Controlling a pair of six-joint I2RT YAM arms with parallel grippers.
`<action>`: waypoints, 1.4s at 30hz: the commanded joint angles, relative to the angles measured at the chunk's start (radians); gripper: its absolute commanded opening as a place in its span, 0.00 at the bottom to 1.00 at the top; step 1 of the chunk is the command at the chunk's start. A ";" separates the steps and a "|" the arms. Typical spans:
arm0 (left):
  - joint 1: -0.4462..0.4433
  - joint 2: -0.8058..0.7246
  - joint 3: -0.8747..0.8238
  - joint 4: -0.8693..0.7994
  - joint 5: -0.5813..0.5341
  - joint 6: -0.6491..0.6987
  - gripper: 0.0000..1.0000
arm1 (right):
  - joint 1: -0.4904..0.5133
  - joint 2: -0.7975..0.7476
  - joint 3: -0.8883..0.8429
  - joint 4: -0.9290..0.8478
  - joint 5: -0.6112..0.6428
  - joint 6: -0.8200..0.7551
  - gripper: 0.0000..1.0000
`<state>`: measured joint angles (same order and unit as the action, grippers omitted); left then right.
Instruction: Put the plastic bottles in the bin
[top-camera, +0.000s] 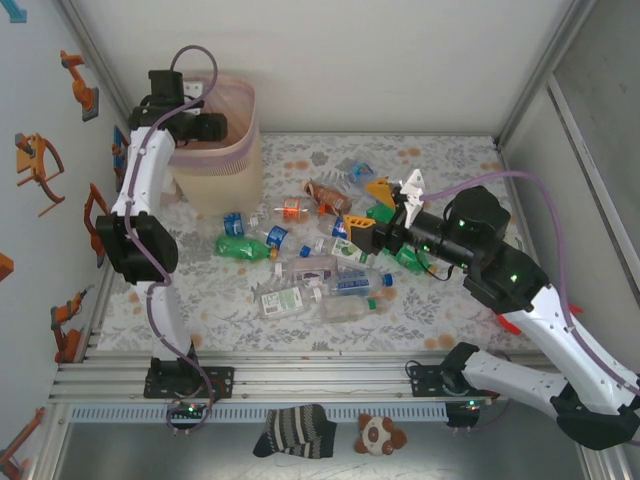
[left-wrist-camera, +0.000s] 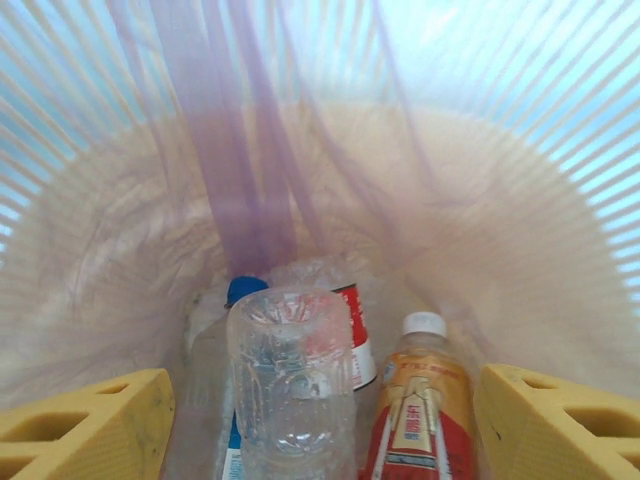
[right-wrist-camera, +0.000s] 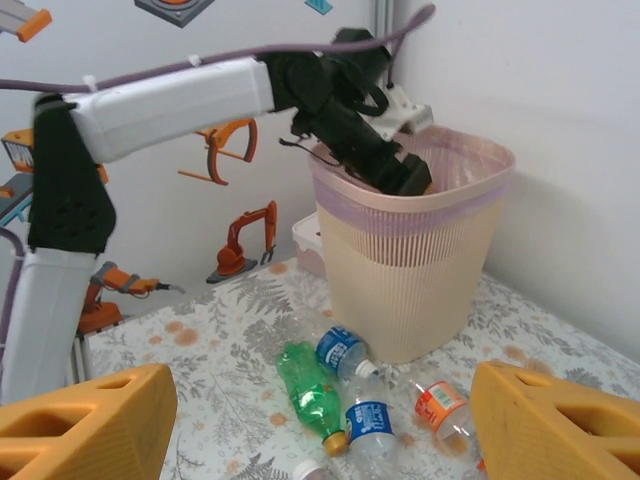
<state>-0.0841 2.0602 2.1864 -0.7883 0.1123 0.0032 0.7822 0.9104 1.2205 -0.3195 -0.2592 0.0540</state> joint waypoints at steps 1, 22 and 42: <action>0.006 -0.095 0.034 -0.026 0.059 -0.011 0.78 | 0.008 -0.011 0.026 -0.024 0.041 0.014 0.76; 0.002 -0.767 -0.664 0.292 0.373 0.077 0.81 | 0.008 0.009 -0.004 -0.121 0.114 0.039 0.76; -0.037 -0.977 -1.099 0.283 0.139 -0.518 0.79 | 0.008 0.049 -0.004 -0.135 0.084 -0.004 0.77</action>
<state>-0.1192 1.1137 1.1366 -0.5388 0.3496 -0.2665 0.7826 0.9554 1.2167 -0.4747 -0.1665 0.0650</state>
